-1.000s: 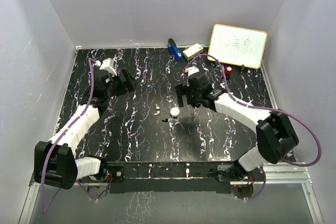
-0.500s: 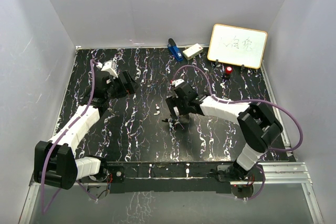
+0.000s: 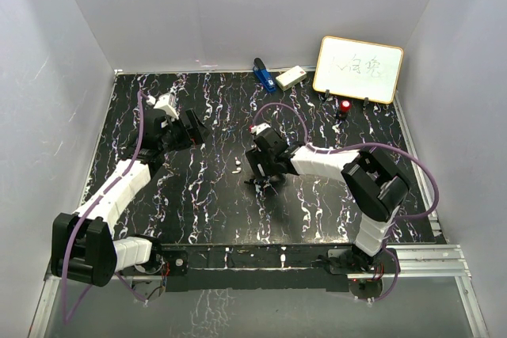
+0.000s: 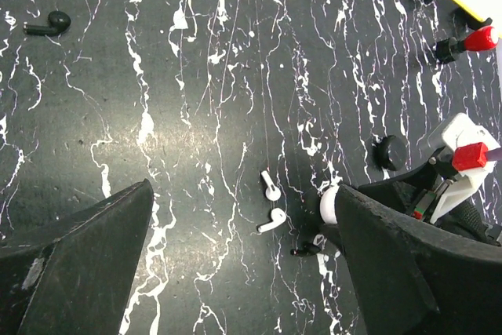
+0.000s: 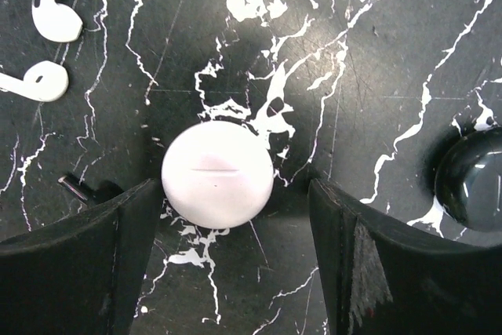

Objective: Insert the wireless bluetooth earbuds into the charging case
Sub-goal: Pick up the charging case at the center of the board.

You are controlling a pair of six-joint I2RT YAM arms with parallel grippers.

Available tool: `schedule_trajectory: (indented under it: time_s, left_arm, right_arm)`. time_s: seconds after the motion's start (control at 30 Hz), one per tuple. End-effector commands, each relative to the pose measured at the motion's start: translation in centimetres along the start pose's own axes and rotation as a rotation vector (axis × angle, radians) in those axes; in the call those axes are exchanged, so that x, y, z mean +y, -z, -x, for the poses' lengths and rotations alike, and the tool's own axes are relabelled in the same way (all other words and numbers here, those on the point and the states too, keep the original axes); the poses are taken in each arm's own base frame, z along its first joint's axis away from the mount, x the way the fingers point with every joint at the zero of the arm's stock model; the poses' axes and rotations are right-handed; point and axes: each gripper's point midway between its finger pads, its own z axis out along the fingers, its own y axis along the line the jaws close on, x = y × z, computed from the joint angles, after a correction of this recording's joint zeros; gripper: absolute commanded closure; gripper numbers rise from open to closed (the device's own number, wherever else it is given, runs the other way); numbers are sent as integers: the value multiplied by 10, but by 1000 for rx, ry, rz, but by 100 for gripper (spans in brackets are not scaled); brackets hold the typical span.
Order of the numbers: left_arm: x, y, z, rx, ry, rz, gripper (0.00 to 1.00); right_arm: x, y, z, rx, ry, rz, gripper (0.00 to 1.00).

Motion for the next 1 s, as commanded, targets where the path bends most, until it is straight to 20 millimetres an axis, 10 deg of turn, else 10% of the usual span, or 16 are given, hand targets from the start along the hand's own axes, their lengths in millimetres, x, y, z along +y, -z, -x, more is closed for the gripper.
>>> schedule_trajectory:
  time_s: [0.0,0.53,0.97]
  left_arm:
    - [-6,10,0,-4,-17,-26,1]
    - [-19,8,-6,24,-29,-108,2]
    - [-64,-1,-32,197,-13,-397,10]
  right_arm:
    - [9,-6,14,-42,-11,-7,29]
    - [4,-12,2,-16,-5,-35,69]
    - [20,51,110,-473,297,159,94]
